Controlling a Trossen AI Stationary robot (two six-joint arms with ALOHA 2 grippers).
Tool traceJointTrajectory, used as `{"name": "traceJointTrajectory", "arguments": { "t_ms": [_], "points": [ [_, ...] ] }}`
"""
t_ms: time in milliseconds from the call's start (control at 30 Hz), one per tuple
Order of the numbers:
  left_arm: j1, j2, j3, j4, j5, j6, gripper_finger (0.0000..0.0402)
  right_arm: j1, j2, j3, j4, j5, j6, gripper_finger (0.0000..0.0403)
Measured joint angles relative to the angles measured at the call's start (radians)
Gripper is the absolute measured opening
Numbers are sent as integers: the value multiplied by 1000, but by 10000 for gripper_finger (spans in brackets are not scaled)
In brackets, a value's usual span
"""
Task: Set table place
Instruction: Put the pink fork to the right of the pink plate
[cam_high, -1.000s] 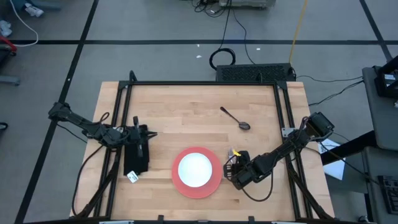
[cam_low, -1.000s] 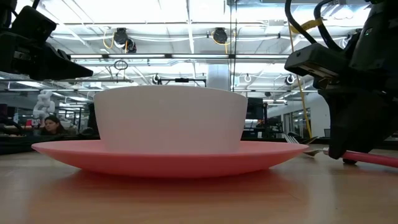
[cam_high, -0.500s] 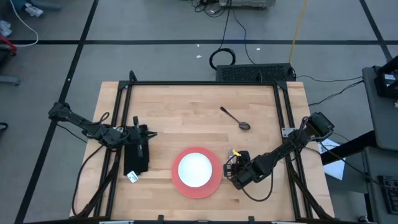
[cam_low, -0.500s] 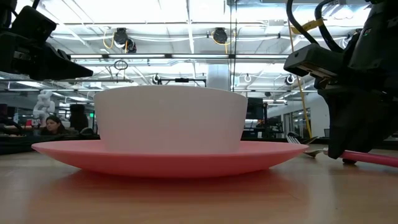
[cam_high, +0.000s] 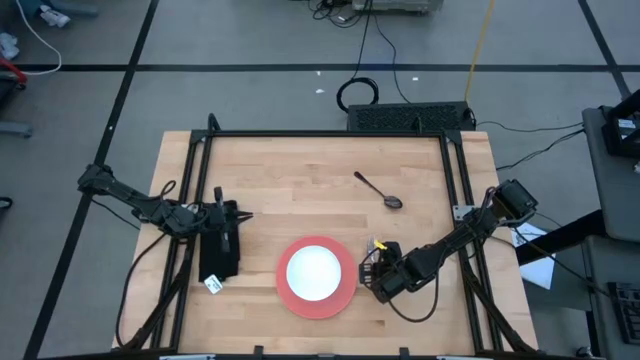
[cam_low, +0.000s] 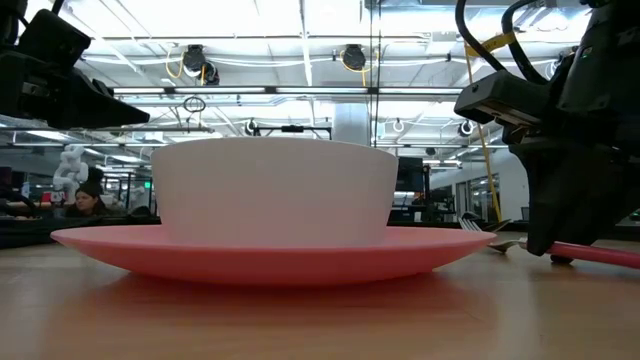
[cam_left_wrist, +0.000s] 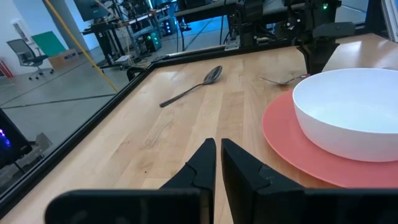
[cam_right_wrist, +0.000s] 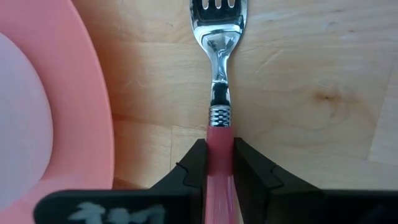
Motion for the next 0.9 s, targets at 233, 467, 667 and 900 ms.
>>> {"name": "traceJointTrajectory", "arguments": {
  "t_ms": [233,467,667,900],
  "points": [
    [0,0,0,0,0,0,31,-13,-2,-1,11,-24,-56,44],
    [0,0,0,0,1,0,31,-14,-2,-1,20,-26,-73,52],
    [0,0,0,0,1,0,31,-14,-2,-1,28,-26,-86,54],
    [0,0,0,0,1,0,31,-14,-1,-1,31,-25,-110,54]
  ]
}}
